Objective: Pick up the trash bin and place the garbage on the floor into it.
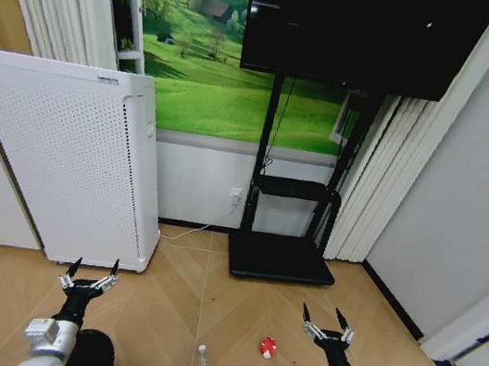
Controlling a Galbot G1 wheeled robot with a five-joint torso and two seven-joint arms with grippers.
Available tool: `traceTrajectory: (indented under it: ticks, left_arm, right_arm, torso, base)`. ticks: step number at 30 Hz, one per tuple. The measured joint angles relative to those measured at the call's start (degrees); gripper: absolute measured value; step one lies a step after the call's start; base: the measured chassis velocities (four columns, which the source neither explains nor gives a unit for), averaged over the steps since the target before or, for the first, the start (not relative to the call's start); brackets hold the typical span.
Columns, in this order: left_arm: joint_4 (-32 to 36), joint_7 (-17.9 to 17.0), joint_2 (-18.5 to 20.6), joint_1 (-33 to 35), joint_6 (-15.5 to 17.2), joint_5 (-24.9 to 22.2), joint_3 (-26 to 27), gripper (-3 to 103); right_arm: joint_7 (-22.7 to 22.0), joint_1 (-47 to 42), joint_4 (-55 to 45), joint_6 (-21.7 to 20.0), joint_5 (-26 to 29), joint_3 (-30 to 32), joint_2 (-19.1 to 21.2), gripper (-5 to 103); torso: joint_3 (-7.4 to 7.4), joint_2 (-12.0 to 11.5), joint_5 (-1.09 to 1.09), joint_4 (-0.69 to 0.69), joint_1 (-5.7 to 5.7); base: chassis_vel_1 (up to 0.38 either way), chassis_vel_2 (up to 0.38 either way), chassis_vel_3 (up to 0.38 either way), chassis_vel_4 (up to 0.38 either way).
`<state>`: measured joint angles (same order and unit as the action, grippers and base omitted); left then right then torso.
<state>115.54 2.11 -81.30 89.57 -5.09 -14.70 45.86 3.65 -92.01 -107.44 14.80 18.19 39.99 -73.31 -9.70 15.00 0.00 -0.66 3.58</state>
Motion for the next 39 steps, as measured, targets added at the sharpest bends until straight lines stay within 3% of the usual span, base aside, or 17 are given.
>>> traceTrajectory:
  ticks: [21,30,35,39]
  left_arm:
    - [-0.34,0.09,0.16,-0.19,0.01,0.02,-0.1,100]
    - [-0.47,-0.23,0.43,-0.7,-1.06,-0.74,-0.26,100]
    - [-0.58,-0.91,1.76,-1.09,-0.84,0.99,0.93,100]
    - [-1.25,-2.9,6.24,-2.01,0.7,3.24,2.01,100]
  right_arm:
    - [0.08,0.07,0.27,0.08,0.08,-0.07,0.07,100]
    - [0.09,0.12,0.43,0.08,0.17,-0.25,0.1,100]
    - [0.07,0.2,0.55,0.08,0.16,-0.38,0.09,100]
    - [0.05,0.13,0.74,0.09,0.16,-0.36,0.19,100]
  torso:
    - [3.75,-4.99,0.0,0.0,-1.24]
    - [4.64,-6.12,0.0,0.0,-1.48]
    - [4.67,-6.14,0.0,0.0,-1.48]
    - [4.61,-6.04,0.0,0.01,-1.46]
  base:
    - [0.0,0.0,0.0,0.0]
    - [0.0,0.0,0.0,0.0]
    - [0.0,0.0,0.0,0.0]
    - [0.0,0.0,0.0,0.0]
